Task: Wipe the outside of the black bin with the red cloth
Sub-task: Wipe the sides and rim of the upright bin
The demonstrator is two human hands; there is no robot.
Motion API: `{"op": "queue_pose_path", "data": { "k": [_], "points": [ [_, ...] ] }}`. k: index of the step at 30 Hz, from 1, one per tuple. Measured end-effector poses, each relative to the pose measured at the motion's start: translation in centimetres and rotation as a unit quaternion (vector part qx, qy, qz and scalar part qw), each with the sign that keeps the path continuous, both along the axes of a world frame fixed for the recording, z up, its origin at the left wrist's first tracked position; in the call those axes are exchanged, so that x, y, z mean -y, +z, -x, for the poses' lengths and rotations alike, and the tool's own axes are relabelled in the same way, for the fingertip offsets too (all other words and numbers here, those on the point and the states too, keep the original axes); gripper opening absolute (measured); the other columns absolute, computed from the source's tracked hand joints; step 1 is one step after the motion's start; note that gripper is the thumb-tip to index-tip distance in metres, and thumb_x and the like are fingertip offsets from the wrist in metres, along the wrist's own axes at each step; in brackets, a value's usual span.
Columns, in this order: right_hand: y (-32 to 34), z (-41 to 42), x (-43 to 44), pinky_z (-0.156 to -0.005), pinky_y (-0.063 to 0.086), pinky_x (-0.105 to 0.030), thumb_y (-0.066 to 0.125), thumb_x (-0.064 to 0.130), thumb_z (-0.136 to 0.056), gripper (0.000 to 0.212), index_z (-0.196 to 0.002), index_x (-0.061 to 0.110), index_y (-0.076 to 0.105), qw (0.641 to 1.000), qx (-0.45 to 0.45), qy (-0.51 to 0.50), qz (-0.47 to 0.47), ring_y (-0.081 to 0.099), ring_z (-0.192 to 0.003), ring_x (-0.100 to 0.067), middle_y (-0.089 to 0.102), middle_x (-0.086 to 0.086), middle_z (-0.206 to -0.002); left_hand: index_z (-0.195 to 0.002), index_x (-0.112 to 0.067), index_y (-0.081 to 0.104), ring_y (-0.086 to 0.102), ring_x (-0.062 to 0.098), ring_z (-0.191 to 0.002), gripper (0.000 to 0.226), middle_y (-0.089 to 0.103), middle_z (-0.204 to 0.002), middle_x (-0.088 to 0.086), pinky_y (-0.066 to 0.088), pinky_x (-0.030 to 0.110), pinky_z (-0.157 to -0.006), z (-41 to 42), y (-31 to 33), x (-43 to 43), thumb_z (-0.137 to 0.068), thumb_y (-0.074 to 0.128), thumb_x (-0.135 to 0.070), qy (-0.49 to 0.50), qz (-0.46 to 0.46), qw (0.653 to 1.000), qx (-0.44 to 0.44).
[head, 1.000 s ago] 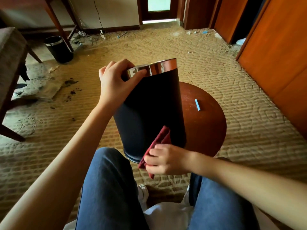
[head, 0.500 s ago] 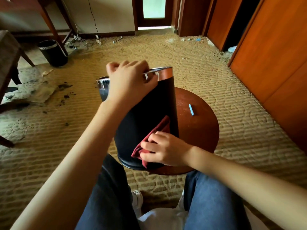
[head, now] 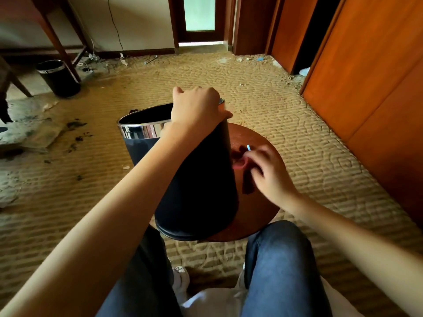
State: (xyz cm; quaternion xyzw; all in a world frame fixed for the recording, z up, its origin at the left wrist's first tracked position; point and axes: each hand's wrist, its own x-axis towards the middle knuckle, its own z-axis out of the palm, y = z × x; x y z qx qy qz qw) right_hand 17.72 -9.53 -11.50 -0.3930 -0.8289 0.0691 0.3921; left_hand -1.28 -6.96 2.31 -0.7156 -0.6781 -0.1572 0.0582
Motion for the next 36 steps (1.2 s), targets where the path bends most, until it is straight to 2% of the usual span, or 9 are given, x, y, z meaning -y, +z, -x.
{"op": "queue_pose_path", "data": {
  "k": [3, 6, 9, 12, 17, 22, 28, 33, 36],
  "points": [
    [1.4, -0.4, -1.0, -0.074, 0.037, -0.011, 0.052, -0.001, -0.084, 0.030, -0.111, 0.009, 0.062, 0.978, -0.093, -0.127, 0.141, 0.055, -0.094, -0.024, 0.055, -0.015, -0.105, -0.058, -0.017, 0.041, 0.045, 0.023, -0.070, 0.044, 0.041, -0.062, -0.004, 0.031, 0.042, -0.096, 0.3, 0.2, -0.3, -0.091, 0.056, -0.043, -0.008, -0.001, 1.000, 0.018],
    [3.2, -0.1, -1.3, -0.066, 0.038, -0.006, 0.056, 0.012, -0.092, 0.011, -0.098, 0.021, 0.059, 0.951, -0.177, -0.118, 0.225, 0.055, -0.081, -0.001, 0.059, -0.002, -0.095, -0.070, -0.012, 0.058, 0.050, 0.024, -0.074, 0.040, 0.052, -0.070, 0.000, 0.031, 0.040, -0.097, 0.4, 0.3, -0.6, -0.092, 0.054, -0.045, -0.021, -0.007, 0.999, 0.028],
    [4.9, 0.7, -1.7, -0.071, 0.043, -0.021, 0.049, 0.027, -0.098, 0.016, -0.086, 0.021, 0.059, 0.917, -0.292, -0.092, 0.258, 0.057, -0.074, -0.004, 0.059, 0.001, -0.082, -0.081, -0.008, 0.067, 0.056, 0.026, -0.077, 0.044, 0.059, -0.074, 0.003, 0.029, 0.037, -0.094, 0.3, 0.3, -0.7, -0.091, 0.053, -0.048, -0.044, -0.014, 0.998, 0.036],
    [6.5, 1.5, -2.5, -0.075, 0.046, -0.037, 0.047, 0.038, -0.094, 0.031, -0.072, 0.025, 0.065, 0.874, -0.386, -0.089, 0.280, 0.060, -0.082, -0.016, 0.063, 0.003, -0.078, -0.068, -0.013, 0.061, 0.046, 0.016, -0.061, 0.044, 0.049, -0.059, -0.005, 0.028, 0.035, -0.092, 0.8, 0.4, -1.2, -0.091, 0.053, -0.050, -0.081, -0.022, 0.994, 0.067],
    [10.0, 2.6, -4.8, -0.088, 0.050, -0.030, 0.062, 0.018, -0.088, 0.007, -0.090, 0.023, 0.057, 0.877, -0.411, -0.119, 0.217, 0.058, -0.092, -0.008, 0.058, 0.008, -0.093, -0.054, -0.022, 0.045, 0.040, 0.010, -0.057, 0.047, 0.042, -0.052, -0.007, 0.029, 0.036, -0.087, 1.6, 0.3, -2.0, -0.089, 0.058, -0.051, -0.128, -0.013, 0.981, 0.143],
    [11.8, 4.4, -5.0, -0.074, 0.042, -0.004, 0.065, 0.009, -0.085, 0.034, -0.113, 0.007, 0.047, 0.930, -0.338, -0.084, 0.118, 0.049, -0.085, 0.020, 0.049, 0.009, -0.101, -0.074, -0.023, 0.053, 0.045, 0.012, -0.080, 0.034, 0.048, -0.065, -0.009, 0.018, 0.033, -0.082, 1.8, 0.4, -2.8, -0.094, 0.049, -0.049, -0.093, -0.007, 0.987, 0.130],
    [7.7, 6.2, -2.7, -0.089, 0.041, -0.025, 0.062, 0.005, -0.083, 0.025, -0.107, 0.000, 0.064, 0.992, -0.114, 0.022, -0.055, 0.054, -0.098, -0.022, 0.064, -0.012, -0.104, -0.085, -0.025, 0.057, 0.053, 0.018, -0.094, 0.023, 0.059, -0.086, -0.004, 0.017, 0.033, -0.082, 2.9, -0.8, -3.2, -0.099, 0.044, -0.039, -0.057, -0.042, 0.984, 0.163],
    [0.3, 4.7, 3.2, -0.085, 0.045, -0.036, 0.064, 0.001, -0.081, 0.024, -0.105, 0.006, 0.068, 0.945, 0.192, 0.200, -0.176, 0.051, -0.089, -0.025, 0.065, -0.009, -0.097, -0.083, -0.027, 0.053, 0.046, 0.009, -0.085, 0.022, 0.052, -0.073, -0.010, 0.020, 0.033, -0.084, 3.1, -1.0, -3.7, -0.098, 0.045, -0.041, -0.067, -0.035, 0.977, 0.198],
    [-1.6, 3.9, 4.6, -0.083, 0.046, -0.035, 0.057, 0.009, -0.093, 0.017, -0.105, 0.013, 0.069, 0.906, 0.267, 0.237, -0.229, 0.058, -0.090, -0.023, 0.067, -0.003, -0.097, -0.086, -0.026, 0.059, 0.048, 0.007, -0.087, 0.023, 0.058, -0.081, -0.008, 0.020, 0.033, -0.085, 3.1, -1.3, -3.7, -0.098, 0.046, -0.041, -0.078, -0.042, 0.974, 0.208]
  ]
}}
